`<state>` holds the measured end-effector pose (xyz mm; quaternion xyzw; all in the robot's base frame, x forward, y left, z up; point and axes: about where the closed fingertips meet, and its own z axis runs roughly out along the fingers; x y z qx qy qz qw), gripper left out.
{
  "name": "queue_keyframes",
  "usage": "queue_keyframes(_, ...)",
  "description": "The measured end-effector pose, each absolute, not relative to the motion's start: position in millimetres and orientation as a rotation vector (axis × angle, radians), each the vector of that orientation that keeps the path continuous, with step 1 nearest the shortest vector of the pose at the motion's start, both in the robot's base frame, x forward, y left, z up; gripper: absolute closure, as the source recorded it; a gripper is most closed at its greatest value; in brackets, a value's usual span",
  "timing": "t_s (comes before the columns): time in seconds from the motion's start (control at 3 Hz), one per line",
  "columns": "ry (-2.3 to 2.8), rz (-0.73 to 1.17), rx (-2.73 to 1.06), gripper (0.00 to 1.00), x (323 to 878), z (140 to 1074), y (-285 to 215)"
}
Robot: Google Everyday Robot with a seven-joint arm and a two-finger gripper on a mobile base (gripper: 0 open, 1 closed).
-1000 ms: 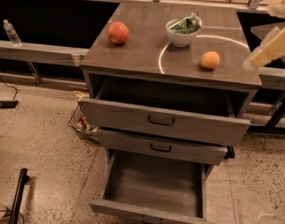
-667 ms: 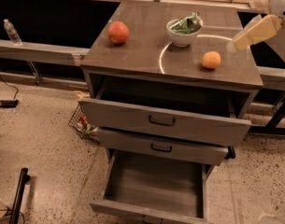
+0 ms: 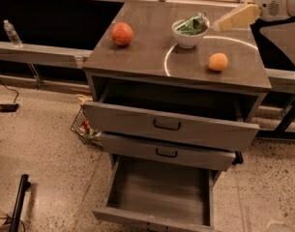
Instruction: Pick green can from white bowl and place on counter
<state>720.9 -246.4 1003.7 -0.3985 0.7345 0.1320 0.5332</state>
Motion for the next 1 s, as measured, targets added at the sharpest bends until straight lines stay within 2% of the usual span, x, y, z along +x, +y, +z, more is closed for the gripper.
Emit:
queue_keyframes(0.33, 1.834, 0.208, -0.824, 0.00, 752.4, 995.9, -264.9)
queue_keyframes(1.0, 1.851, 0.190, -0.780, 0.00, 762.0, 985.4, -270.2)
